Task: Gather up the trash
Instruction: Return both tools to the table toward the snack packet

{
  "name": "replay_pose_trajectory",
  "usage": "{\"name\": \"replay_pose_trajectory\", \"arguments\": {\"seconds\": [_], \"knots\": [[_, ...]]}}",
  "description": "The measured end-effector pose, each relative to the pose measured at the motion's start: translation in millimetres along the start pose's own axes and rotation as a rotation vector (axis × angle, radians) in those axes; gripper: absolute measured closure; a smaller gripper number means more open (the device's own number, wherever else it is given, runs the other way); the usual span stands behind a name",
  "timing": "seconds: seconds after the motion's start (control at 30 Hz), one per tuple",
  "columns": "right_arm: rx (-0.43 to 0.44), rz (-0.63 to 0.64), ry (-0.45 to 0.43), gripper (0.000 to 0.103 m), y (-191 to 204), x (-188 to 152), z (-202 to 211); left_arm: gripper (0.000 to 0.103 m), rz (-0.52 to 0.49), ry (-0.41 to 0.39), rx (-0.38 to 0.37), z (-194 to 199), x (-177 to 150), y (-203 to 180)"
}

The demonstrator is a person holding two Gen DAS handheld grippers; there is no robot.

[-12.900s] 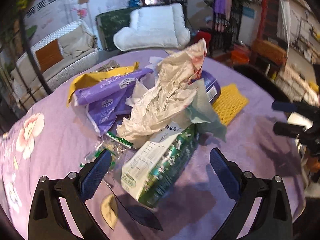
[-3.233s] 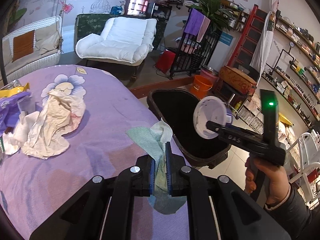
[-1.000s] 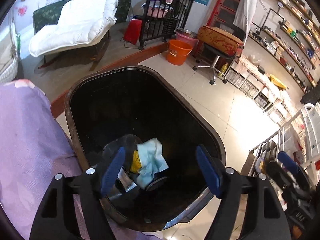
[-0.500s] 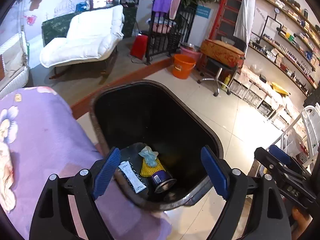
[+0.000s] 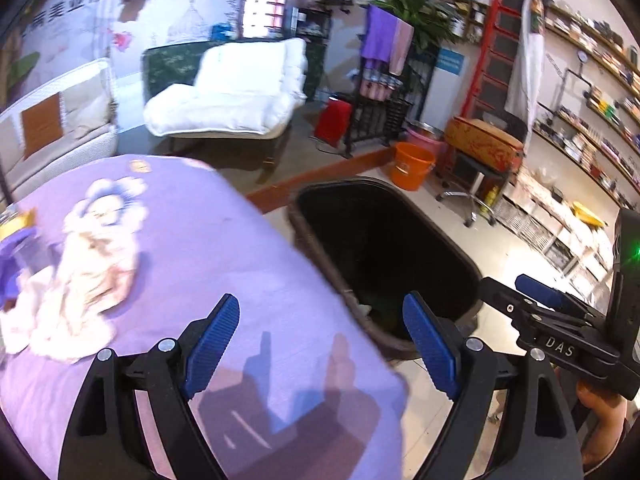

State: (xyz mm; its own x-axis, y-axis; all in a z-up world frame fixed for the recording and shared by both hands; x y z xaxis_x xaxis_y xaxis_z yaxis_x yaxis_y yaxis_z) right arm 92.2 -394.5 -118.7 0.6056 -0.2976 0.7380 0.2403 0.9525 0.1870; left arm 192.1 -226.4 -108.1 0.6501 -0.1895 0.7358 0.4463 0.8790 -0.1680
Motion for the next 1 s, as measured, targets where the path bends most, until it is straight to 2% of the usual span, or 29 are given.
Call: {"name": "replay_pose_trajectory", "arguments": {"seconds": [0.33,0.63,0.8,0.9,1.0], "knots": [[0.152,0.162,0.060,0.017,88,-5,-12,0.020,0.134,-0.006,0.137,41,-23,94],[0.289,0.330,0.113,0.017,179,-17,-17,0.020,0.209,-0.002,0.300,89,-52,184],[0.332,0.387,0.129,0.017,213,-25,-15,0.020,0.179,0.029,0.404,111,-65,240],[0.355,0.398,0.146,0.017,230,-28,-15,0.020,0.153,0.064,0.424,111,-66,273],[0.367,0.418,0.154,0.017,245,-31,-14,0.020,0.120,0.135,0.427,100,-66,299]]}}
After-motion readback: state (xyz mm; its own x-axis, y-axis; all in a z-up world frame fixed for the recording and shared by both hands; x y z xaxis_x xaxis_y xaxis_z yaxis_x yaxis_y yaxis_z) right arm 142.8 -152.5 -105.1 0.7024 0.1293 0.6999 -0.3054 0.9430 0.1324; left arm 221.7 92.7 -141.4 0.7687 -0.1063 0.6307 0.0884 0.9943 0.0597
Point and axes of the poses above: each gripper's, at about its wrist camera, not at the fingertips, and z roughly against the way its jaws point, y to its left, x to its top, the point moved 8 cm from there along -z, roughly the way its jaws point, and after that the axes turned 4 degrees about z, right-handed, at the moved point
